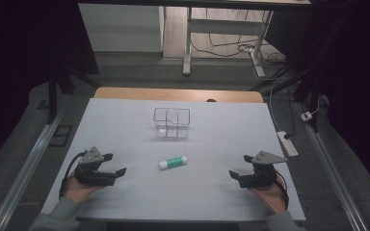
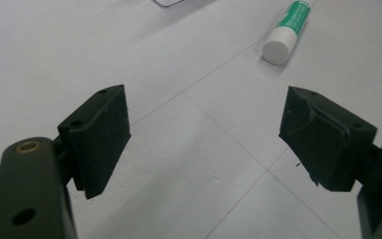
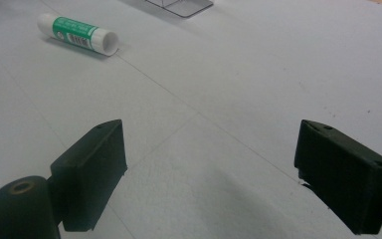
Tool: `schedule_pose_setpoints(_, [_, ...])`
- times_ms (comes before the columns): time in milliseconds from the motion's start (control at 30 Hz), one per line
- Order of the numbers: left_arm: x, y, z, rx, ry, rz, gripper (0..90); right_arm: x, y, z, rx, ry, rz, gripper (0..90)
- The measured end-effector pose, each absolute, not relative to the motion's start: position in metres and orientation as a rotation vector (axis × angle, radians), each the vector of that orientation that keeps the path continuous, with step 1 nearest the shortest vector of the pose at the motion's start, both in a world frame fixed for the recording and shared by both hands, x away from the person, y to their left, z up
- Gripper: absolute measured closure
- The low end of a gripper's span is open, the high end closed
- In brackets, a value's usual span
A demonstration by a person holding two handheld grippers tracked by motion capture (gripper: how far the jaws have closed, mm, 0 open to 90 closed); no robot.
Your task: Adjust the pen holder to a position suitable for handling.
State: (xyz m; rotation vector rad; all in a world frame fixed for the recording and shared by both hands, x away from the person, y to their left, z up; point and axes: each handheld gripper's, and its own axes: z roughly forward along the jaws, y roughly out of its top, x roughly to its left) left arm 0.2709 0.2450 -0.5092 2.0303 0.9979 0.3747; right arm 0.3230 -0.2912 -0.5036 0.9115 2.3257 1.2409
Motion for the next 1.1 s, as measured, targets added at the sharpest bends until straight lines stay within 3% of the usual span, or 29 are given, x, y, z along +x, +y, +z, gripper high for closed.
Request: schedule_pose_setpoints(1100, [0.271, 0.230, -0.497, 2.107, 0.943, 0.371, 20.0, 0.324, -0.293, -0.504, 0.935, 2.325, 1.234, 14.3])
